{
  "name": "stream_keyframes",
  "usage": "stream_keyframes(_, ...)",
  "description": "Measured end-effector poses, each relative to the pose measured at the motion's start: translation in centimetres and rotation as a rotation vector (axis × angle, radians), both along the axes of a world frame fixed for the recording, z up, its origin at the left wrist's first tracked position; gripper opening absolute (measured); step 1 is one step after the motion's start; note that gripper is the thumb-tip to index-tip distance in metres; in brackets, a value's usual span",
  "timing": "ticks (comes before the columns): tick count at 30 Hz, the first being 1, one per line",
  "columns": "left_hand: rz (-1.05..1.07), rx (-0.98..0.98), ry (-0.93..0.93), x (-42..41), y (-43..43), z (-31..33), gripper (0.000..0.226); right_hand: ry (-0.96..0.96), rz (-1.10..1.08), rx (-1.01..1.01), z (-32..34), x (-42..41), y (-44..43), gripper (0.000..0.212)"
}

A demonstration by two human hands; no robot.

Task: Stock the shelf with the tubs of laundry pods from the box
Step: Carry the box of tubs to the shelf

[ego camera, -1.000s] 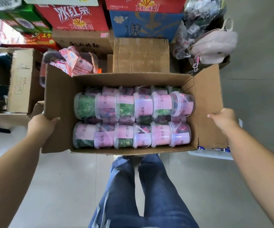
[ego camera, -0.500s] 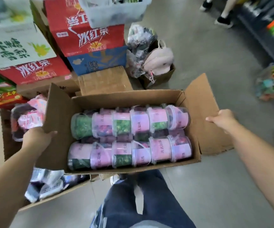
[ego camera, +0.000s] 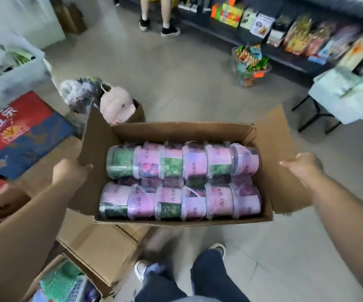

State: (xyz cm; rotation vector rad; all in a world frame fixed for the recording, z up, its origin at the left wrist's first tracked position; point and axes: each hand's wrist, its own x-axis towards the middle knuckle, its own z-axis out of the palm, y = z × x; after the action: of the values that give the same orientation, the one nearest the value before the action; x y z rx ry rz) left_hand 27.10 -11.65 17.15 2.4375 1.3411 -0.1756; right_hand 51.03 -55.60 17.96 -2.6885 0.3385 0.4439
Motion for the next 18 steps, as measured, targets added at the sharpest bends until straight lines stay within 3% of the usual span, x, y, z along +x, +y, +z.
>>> stream_keyframes(6,-0.197,-0.044,0.03,12.5,-10.2,-0.8,0.039,0.061,-0.18,-0.009,0.8,2.0,-14.8,0.024)
stream_keyframes(14,-0.437,-0.135,0.051,27.9,-23.9,-2.9,0.037,0.042,-0.519,-0.019,1.3,2.9,-30.6,0.039)
stream_keyframes(18,-0.509,-0.309,0.006,36.2,-29.3,-3.5,0.031,0.101,-0.666,-0.11,2.1,2.9,-35.6,0.034)
